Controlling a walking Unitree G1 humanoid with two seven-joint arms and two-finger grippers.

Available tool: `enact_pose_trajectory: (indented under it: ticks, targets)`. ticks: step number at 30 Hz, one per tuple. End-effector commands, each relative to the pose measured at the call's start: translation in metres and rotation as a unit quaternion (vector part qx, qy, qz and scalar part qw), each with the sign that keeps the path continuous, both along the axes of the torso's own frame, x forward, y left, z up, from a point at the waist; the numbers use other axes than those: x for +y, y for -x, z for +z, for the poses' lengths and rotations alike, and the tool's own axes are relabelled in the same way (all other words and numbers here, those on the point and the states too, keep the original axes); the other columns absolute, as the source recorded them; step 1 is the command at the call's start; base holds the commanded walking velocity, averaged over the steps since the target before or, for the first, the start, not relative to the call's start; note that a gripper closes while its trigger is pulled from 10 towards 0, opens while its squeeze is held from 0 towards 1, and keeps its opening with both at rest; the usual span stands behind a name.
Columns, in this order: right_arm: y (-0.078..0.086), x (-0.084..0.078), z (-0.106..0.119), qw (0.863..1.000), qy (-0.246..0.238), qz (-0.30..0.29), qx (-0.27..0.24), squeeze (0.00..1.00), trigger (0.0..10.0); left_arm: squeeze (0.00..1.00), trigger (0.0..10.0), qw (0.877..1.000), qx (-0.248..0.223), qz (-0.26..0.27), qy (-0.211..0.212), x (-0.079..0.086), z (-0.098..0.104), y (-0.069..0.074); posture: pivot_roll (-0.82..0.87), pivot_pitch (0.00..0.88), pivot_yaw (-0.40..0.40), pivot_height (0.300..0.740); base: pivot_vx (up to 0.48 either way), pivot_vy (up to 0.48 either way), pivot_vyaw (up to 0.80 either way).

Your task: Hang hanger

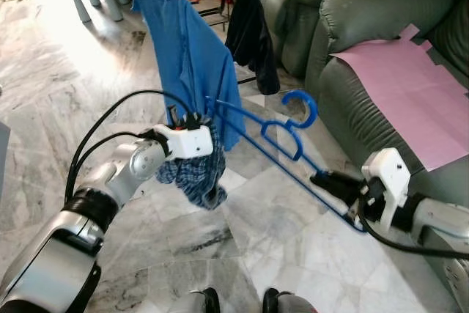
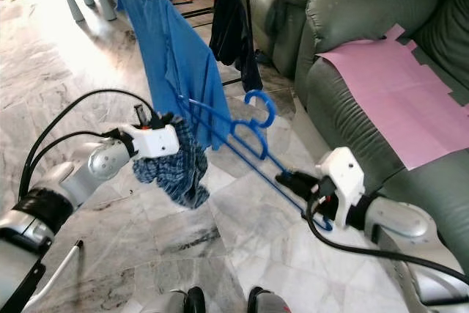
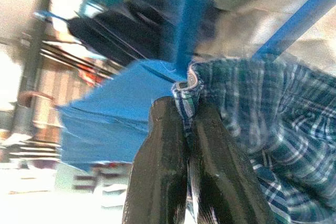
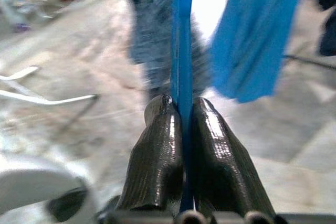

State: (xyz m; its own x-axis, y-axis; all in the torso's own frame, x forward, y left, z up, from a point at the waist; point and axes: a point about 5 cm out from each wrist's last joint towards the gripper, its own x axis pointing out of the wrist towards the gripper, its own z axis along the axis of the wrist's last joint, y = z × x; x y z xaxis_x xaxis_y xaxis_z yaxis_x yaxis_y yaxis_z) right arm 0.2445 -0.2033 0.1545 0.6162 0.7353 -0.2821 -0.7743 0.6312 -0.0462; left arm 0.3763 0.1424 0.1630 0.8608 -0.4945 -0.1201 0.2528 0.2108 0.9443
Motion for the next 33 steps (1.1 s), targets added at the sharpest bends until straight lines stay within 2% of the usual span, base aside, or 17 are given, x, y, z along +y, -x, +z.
enact_pose_trajectory:
  ticks: [1,4,7,10,14,19,27,30,33]
  targets:
    - [0.011,0.006,0.000,0.999,-0.002,0.045,0.021,0.00,10.0,0.00,10.0,1.000,-0.029,-0.010,0.002,-0.002,0.006,-0.001,-0.06,0.175,0.034,0.740,0.000,0.000,0.00]
    - [0.018,0.005,-0.005,0.997,0.012,0.061,0.041,0.00,10.0,0.00,10.0,0.999,-0.041,-0.012,0.001,-0.003,0.007,-0.002,-0.07,0.174,0.036,0.740,0.000,0.000,0.00]
    - [0.017,0.002,-0.007,0.998,0.028,0.049,0.037,0.00,10.0,0.00,10.0,0.999,-0.041,0.001,-0.009,0.001,0.005,-0.004,-0.07,0.172,0.036,0.740,0.000,0.000,0.00]
    - [0.016,0.000,-0.008,0.998,0.037,0.041,0.037,0.00,10.0,0.00,10.0,0.999,-0.043,0.017,0.003,0.007,0.007,-0.007,-0.07,0.172,0.036,0.740,0.000,0.000,0.00]
    - [0.014,-0.003,-0.012,0.997,0.057,0.030,0.037,0.00,10.0,0.00,10.0,0.998,-0.056,0.018,0.009,0.008,0.009,-0.008,-0.08,0.169,0.033,0.740,0.000,0.000,0.00]
    - [0.018,0.001,-0.015,0.995,0.070,0.056,0.047,0.00,10.0,0.00,10.0,0.997,-0.070,0.023,0.024,0.013,0.011,-0.007,-0.07,0.176,0.027,0.740,0.000,0.000,0.00]
    - [0.012,-0.003,-0.023,0.993,0.109,0.039,0.031,0.00,10.0,0.00,10.0,0.997,-0.059,0.019,0.041,0.016,0.012,-0.007,-0.07,0.178,0.023,0.740,0.000,0.000,0.00]
    - [0.010,-0.004,-0.021,0.993,0.112,0.033,0.023,0.00,10.0,0.00,10.0,0.997,-0.060,0.026,0.035,0.022,0.010,-0.006,-0.07,0.179,0.022,0.740,0.000,0.000,0.00]
    - [0.005,-0.007,-0.016,0.993,0.114,0.015,-0.001,0.00,10.0,0.00,10.0,0.998,-0.057,0.035,0.011,0.029,0.005,-0.006,-0.08,0.181,0.022,0.740,0.000,0.000,0.00]
